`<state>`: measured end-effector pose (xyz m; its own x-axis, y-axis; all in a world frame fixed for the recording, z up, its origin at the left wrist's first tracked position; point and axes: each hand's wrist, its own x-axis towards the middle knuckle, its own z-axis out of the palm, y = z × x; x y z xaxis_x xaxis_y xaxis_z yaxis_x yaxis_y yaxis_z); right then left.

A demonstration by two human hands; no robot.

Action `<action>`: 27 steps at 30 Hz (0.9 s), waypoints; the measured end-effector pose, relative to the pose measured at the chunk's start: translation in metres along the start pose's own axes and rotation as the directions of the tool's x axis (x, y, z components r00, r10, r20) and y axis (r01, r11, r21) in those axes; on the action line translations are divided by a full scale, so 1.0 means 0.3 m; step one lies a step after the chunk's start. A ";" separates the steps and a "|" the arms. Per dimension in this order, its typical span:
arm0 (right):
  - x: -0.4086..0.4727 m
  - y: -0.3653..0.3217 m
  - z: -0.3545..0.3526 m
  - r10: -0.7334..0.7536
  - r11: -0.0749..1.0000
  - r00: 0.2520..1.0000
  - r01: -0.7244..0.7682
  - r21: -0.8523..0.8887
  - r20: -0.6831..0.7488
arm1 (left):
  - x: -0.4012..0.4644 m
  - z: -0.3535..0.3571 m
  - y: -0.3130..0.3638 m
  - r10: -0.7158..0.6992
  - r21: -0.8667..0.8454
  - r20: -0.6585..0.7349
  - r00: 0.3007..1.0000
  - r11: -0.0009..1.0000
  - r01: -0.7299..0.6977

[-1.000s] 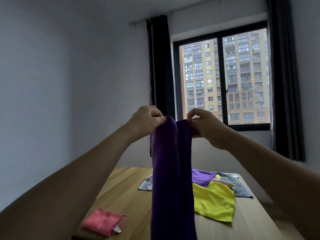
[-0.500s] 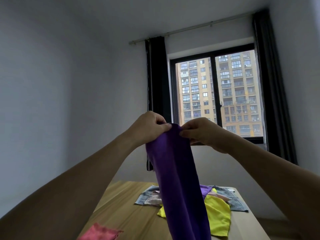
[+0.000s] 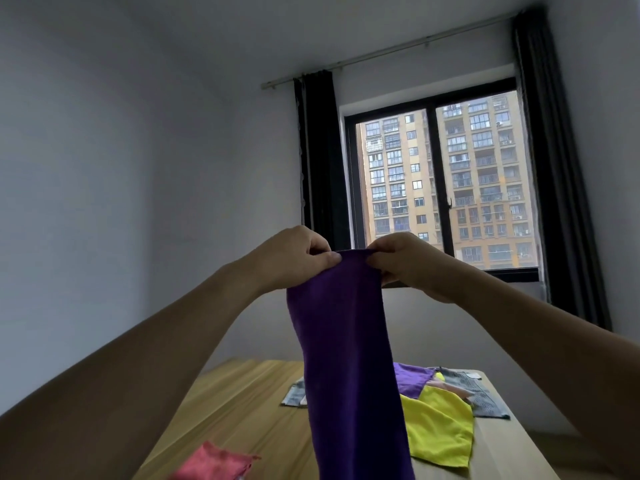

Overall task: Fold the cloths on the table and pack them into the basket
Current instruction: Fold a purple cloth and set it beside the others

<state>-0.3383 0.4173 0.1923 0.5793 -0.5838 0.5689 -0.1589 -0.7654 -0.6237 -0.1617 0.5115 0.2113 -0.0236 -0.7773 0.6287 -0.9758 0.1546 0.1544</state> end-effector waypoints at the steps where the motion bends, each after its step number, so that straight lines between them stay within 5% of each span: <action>1: 0.001 0.003 -0.002 0.001 1.000 1.000 -0.001 -0.002 -0.002 | -0.006 -0.004 -0.008 0.010 0.080 0.013 1.000 0.997 -0.011; 6: -0.002 0.011 -0.008 -0.012 1.000 1.000 0.012 0.007 -0.006 | -0.026 0.005 -0.060 0.137 0.458 -0.028 0.990 0.882 -0.109; 12: -0.014 0.020 0.011 -0.025 0.998 1.000 0.026 0.065 -0.017 | -0.017 0.067 -0.083 0.255 0.583 -0.238 0.937 0.809 -0.072; 17: 0.014 0.043 0.053 -0.087 0.927 0.996 0.068 -0.369 -0.033 | 0.006 0.108 -0.068 0.147 0.654 -0.222 0.964 0.755 0.035; 19: 0.037 0.072 0.065 -0.073 0.915 0.995 0.040 -0.402 -0.066 | 0.019 0.126 -0.075 0.117 0.595 -0.223 0.968 0.803 0.040; 22: 0.087 0.137 0.081 0.007 0.982 0.994 -0.028 -0.188 -0.113 | 0.058 0.158 -0.110 0.020 0.478 -0.171 0.985 0.876 0.065; 27: 0.211 0.258 0.124 0.211 0.966 0.977 -0.203 0.159 -0.031 | 0.198 0.274 -0.216 -0.208 0.560 0.055 0.977 0.816 0.142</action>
<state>-0.2841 0.3311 0.1602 0.5076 -0.7401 0.4412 -0.1445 -0.5779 -0.8032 -0.1178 0.4053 0.1761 0.1680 -0.8247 0.5401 -0.9217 -0.3258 -0.2108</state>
